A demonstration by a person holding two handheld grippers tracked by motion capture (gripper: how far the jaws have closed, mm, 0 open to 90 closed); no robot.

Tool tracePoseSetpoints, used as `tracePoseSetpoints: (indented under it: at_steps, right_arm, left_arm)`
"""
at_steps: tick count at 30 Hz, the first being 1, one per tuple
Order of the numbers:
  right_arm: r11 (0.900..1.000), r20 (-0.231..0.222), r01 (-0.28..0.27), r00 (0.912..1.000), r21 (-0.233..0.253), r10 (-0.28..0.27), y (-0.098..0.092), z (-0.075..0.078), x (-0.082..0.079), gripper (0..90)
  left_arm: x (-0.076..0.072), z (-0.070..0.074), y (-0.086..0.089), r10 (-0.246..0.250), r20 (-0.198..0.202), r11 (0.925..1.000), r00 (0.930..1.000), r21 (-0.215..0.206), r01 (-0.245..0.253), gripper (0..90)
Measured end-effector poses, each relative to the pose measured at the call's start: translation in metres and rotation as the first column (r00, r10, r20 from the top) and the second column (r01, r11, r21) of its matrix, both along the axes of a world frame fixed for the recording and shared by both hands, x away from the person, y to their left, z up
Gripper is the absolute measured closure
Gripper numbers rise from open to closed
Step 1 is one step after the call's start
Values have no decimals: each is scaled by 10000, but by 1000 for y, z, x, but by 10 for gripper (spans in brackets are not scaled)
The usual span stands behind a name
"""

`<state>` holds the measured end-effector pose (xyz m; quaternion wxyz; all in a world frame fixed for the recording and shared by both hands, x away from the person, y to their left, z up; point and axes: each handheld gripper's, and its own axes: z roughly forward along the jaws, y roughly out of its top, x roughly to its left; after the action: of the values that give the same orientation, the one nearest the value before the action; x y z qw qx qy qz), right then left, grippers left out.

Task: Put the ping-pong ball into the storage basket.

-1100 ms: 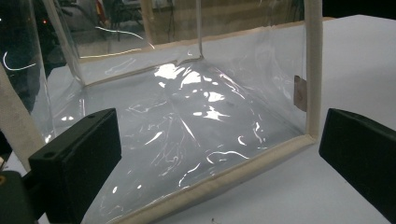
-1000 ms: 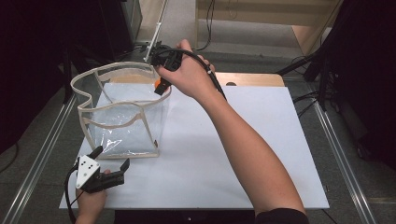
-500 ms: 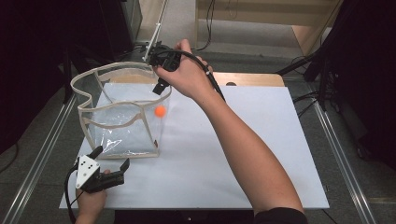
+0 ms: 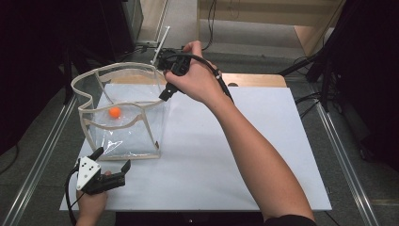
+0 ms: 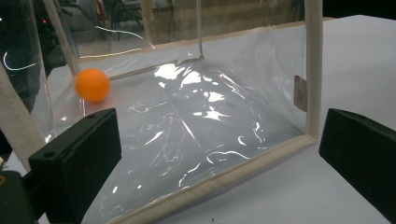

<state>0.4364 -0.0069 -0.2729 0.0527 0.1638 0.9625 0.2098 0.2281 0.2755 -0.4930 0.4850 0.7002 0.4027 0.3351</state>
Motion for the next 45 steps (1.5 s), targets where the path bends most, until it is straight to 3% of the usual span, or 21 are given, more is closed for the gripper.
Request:
tracePoseSetpoints:
  at_steps: [7, 10, 45]
  right_arm:
    - [10000, -21, -1, 10000, 84, 1, -11, -5, -7, 88]
    - [9999, 23, 171, 9999, 25, -171, -15, -9, -9, 0]
    - [9998, -324, 170, 9993, -76, -172, -39, -53, -21, 0]
  left_arm:
    - [0, 0, 0, 1, 10, 10000, 10000, -10, -1, 0]
    - [0, 0, -1, -2, 5, 10000, 10000, -3, 2, 0]
    - [0, 0, -1, 5, 18, 10000, 10000, -4, -5, 0]
